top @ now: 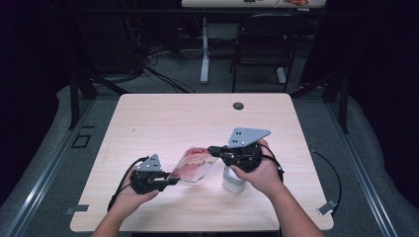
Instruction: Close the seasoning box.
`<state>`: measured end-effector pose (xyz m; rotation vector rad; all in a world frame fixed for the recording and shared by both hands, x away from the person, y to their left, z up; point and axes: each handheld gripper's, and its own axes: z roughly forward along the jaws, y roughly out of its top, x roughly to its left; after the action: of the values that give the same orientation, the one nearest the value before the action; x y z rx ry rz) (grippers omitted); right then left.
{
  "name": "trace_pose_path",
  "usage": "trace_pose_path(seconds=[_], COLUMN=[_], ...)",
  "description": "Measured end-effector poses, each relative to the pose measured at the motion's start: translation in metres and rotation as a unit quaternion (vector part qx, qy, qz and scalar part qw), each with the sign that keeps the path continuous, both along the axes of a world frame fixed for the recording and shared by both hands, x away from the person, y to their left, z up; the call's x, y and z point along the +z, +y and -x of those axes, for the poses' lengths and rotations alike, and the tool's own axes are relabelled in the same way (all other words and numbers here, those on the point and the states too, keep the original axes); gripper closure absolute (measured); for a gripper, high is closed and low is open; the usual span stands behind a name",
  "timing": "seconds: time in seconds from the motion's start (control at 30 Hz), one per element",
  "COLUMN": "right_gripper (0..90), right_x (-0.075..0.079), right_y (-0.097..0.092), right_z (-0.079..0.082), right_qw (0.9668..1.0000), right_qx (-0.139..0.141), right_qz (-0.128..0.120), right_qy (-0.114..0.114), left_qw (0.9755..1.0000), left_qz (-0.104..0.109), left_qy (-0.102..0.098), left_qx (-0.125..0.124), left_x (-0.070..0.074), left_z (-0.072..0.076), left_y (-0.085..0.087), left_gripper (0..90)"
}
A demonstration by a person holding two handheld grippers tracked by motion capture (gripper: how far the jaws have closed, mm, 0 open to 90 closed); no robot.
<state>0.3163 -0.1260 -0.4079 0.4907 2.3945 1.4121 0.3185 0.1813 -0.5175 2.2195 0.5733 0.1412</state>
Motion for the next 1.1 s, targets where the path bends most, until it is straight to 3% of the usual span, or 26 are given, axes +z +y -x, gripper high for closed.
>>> trace_pose_path(seconds=[0.27,0.7,1.1], right_gripper=[89.7,90.0,90.0], right_x=[0.001,0.006,0.005], right_y=[0.005,0.005,0.002], right_z=[-0.001,-0.004,-0.007], right_qw=[0.9998,0.9992,0.9987], right_qx=[0.003,-0.006,-0.015], right_qz=[0.018,0.038,0.047], right_qy=[-0.003,-0.013,-0.013], left_qw=[0.9999,0.9995,0.9980], left_qz=[-0.012,0.003,0.000], left_qy=[-0.001,-0.014,-0.033], left_qx=[0.006,0.029,0.055], left_x=[-0.004,0.001,0.009], left_z=[0.000,-0.001,0.001], left_y=[-0.004,0.005,0.015], left_gripper=[74.5,66.1,62.0])
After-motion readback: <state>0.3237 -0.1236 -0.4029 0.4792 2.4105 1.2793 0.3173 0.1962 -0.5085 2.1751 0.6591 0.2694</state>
